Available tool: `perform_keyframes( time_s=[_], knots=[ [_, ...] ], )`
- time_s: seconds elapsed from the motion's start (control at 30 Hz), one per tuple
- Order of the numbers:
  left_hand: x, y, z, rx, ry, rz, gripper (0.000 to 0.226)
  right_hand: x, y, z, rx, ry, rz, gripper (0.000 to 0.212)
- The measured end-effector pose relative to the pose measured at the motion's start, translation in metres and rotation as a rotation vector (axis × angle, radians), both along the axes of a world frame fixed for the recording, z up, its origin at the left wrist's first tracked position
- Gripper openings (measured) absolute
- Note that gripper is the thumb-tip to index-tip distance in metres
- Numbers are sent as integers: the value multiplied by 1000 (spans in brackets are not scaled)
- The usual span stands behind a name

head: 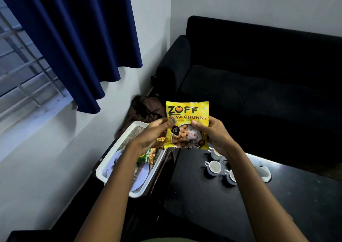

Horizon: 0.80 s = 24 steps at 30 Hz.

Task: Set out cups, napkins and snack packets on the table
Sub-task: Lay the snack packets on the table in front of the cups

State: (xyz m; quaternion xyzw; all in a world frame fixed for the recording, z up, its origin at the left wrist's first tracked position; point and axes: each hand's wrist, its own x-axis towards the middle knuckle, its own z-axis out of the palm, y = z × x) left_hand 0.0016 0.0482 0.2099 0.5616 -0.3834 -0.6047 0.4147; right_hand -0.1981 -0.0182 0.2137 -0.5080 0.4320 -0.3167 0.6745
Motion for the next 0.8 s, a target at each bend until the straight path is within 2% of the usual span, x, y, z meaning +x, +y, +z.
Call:
perform_keyframes(
  time_s=[0.13,0.37,0.53,0.67,0.8],
  knots=[
    [-13,-9,-7,-88,4,191,48,5,3,2,1,-26,35,46],
    [-17,-16,-17,-177,37,238,27,8,0,-1,-61,20,6,27],
    [-27,-16,-23,-74,211,207,10,8,-5,-4,-104,-7,-129,19],
    [-35,-12,-28,-104,102,252,16,6,-6,-12,-67,-29,-205,22],
    [-39,-15,-35,-152,-131,387,23,13,-2,-20,-16,-70,-279,25]
  ],
)
